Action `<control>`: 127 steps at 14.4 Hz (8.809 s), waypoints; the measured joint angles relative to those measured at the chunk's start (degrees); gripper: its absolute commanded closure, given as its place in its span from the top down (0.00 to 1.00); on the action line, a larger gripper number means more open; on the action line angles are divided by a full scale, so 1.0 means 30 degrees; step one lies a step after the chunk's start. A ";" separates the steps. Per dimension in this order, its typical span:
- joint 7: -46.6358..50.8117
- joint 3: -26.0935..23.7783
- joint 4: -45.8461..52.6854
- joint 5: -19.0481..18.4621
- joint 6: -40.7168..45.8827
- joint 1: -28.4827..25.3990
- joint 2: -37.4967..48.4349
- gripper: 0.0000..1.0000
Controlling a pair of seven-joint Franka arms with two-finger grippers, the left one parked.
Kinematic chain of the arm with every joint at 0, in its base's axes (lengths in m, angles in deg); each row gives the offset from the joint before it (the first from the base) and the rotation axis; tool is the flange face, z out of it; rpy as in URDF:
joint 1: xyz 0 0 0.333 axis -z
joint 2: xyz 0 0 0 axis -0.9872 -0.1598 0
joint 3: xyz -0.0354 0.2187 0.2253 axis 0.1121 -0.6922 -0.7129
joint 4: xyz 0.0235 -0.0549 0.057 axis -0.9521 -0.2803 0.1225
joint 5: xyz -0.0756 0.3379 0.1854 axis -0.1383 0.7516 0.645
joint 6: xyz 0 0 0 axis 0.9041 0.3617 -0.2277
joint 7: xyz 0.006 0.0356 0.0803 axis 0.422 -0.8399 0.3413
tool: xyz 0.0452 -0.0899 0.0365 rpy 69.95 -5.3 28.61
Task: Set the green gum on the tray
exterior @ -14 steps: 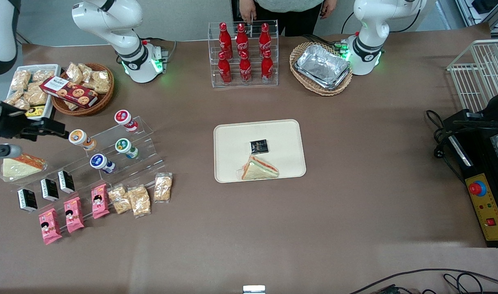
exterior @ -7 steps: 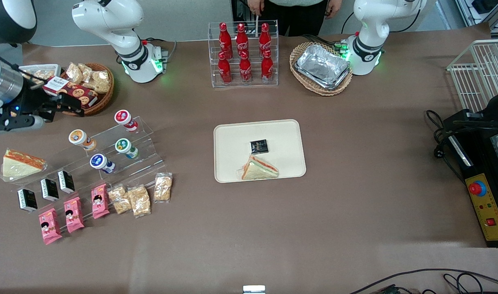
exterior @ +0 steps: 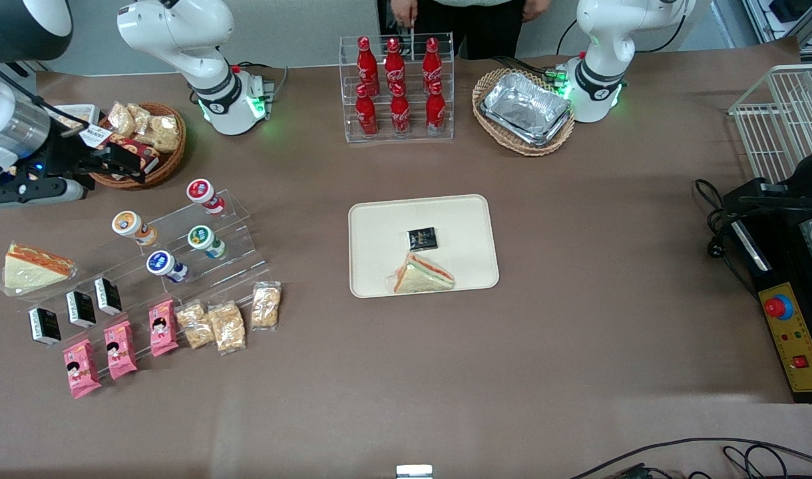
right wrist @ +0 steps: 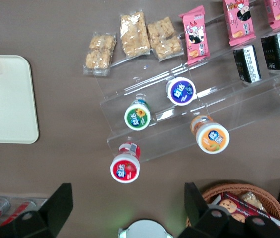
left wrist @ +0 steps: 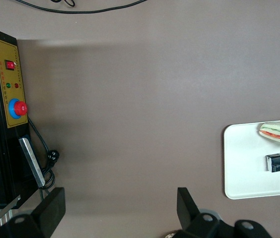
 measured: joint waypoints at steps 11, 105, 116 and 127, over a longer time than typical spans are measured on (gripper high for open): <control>0.0123 -0.0167 -0.6906 0.0001 -0.7960 -0.0012 -0.0189 1.00; 1.5268 -0.7329 -0.4881 0.0677 -1.5375 -0.6198 -0.9619 0.00; 1.5285 -0.7326 -0.5647 0.0677 -1.7746 -0.6519 -1.0748 0.00; 1.5526 -0.7327 -0.5644 0.0677 -1.8487 -0.6653 -1.0873 1.00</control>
